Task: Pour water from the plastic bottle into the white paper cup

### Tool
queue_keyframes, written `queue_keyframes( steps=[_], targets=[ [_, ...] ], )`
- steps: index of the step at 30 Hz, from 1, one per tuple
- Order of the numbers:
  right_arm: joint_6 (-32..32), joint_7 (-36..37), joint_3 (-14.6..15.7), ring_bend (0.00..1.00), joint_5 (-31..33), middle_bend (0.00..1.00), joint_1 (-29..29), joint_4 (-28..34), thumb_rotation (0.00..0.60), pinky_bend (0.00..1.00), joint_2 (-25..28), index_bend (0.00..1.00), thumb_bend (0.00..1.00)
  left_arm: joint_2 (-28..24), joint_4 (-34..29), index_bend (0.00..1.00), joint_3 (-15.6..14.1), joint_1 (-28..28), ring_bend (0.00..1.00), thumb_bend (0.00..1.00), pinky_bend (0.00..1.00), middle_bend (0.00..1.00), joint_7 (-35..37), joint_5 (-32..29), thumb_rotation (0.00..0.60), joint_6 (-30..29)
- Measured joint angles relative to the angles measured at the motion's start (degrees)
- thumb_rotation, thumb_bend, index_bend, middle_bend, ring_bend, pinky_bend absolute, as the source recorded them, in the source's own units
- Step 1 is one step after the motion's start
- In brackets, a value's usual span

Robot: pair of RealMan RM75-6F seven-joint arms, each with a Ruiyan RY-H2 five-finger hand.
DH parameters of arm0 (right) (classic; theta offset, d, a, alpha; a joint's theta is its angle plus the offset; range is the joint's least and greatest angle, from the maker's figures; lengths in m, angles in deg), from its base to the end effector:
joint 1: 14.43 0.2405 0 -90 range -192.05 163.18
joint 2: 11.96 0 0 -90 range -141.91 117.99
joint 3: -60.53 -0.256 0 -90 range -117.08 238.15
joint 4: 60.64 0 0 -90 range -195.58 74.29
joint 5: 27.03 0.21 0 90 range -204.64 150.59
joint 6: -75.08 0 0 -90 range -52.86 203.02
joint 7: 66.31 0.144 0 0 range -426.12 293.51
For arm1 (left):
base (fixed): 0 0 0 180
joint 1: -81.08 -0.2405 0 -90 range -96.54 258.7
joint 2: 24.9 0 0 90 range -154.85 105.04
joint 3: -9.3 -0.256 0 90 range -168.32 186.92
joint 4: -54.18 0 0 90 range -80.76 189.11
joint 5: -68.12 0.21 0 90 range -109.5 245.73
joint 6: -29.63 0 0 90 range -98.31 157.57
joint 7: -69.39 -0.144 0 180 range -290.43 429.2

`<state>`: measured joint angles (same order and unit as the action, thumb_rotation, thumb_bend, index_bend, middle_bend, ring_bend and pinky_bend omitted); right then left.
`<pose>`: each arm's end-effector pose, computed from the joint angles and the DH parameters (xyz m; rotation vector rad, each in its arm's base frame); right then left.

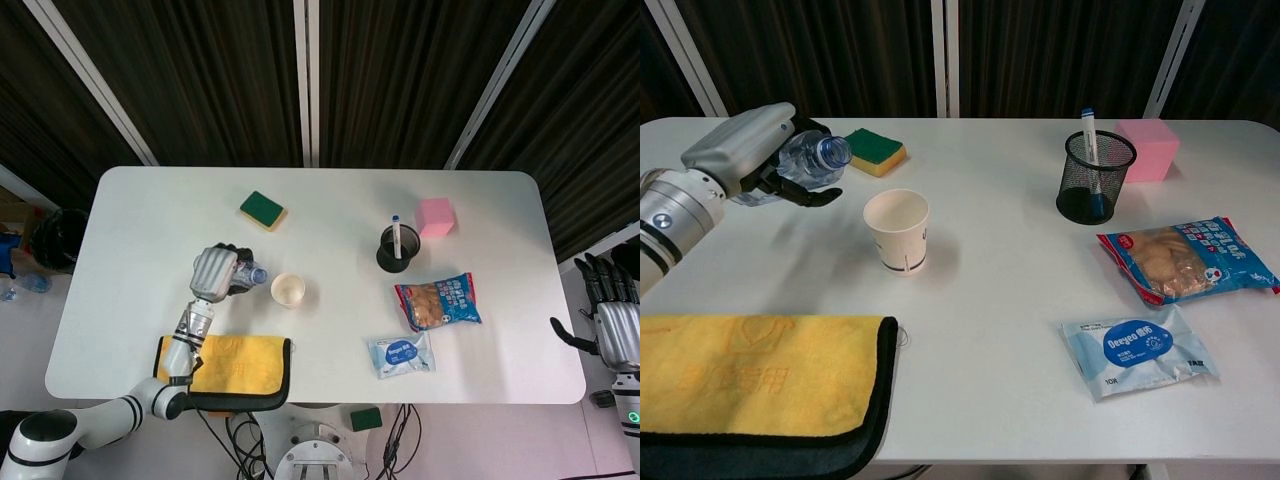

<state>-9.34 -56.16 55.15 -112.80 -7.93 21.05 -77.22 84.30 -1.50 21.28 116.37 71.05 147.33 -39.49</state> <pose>-0.3368 -0.2024 0.1787 1.3529 -0.8697 0.9611 -0.1825 0.3388 -0.0593 -1.5726 -0.9718 -1.2217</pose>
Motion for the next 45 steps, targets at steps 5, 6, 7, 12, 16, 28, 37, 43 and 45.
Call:
queue_keyframes(
  steps=[5, 6, 7, 12, 16, 28, 37, 43, 45],
  targets=[
    [0.05, 0.10, -0.03, 0.00, 0.11, 0.00, 0.00, -0.07, 0.540, 0.00, 0.02, 0.00, 0.23, 1.15, 2.09, 0.74, 0.07, 0.60, 0.61, 0.30, 0.51, 0.76, -2.84, 0.16, 0.600, -0.70],
    [0.11, 0.11, -0.01, 0.00, 0.12, 0.00, 0.00, -0.11, 0.540, 0.00, 0.01, 0.00, 0.23, 1.40, 2.38, 0.74, 0.07, 0.70, 0.61, 0.30, 0.51, 0.76, -2.91, 0.18, 0.600, -0.76],
    [0.14, 0.11, 0.00, 0.00, 0.13, 0.00, 0.01, -0.14, 0.540, 0.00, 0.00, 0.00, 0.23, 1.59, 2.64, 0.74, 0.04, 0.78, 0.61, 0.30, 0.51, 0.76, -3.00, 0.21, 0.600, -0.82],
    [0.23, 0.18, 0.00, 0.00, 0.14, 0.00, 0.08, -0.25, 0.540, 0.00, -0.09, 0.00, 0.23, 2.23, 3.84, 0.74, -0.17, 1.10, 0.61, 0.30, 0.50, 0.76, -4.39, 0.63, 0.600, -1.31],
    [0.32, 0.26, 0.03, 0.00, 0.15, 0.00, 0.10, -0.38, 0.540, 0.00, -0.18, 0.00, 0.23, 2.88, 5.09, 0.74, -0.21, 1.53, 0.61, 0.30, 0.50, 0.76, -6.37, 0.84, 0.600, -1.60],
    [0.49, 0.66, 0.07, 0.00, 0.32, 0.00, 0.08, -0.89, 0.540, 0.00, -0.31, 0.00, 0.23, 4.60, 8.37, 0.74, -0.76, 2.56, 0.61, 0.30, 0.50, 0.76, -11.06, 2.07, 0.600, -3.12],
    [0.51, 1.00, 0.09, 0.00, 0.40, 0.00, 0.02, -1.33, 0.542, 0.00, -0.48, 0.00, 0.23, 5.29, 10.31, 0.74, -1.67, 3.16, 0.61, 0.30, 0.49, 0.76, -13.46, 3.52, 0.600, -4.18],
    [0.57, 1.20, 0.08, 0.00, 0.45, 0.00, 0.02, -1.59, 0.540, 0.00, -0.57, 0.00, 0.23, 5.62, 11.57, 0.74, -2.04, 3.37, 0.61, 0.30, 0.49, 0.76, -15.00, 3.98, 0.600, -4.47],
    [0.56, 1.22, 0.09, 0.00, 0.43, 0.00, 0.02, -1.61, 0.539, 0.00, -0.60, 0.00, 0.23, 5.83, 12.29, 0.74, -2.20, 3.47, 0.61, 0.30, 0.49, 0.76, -15.67, 4.20, 0.600, -4.64]
  ],
)
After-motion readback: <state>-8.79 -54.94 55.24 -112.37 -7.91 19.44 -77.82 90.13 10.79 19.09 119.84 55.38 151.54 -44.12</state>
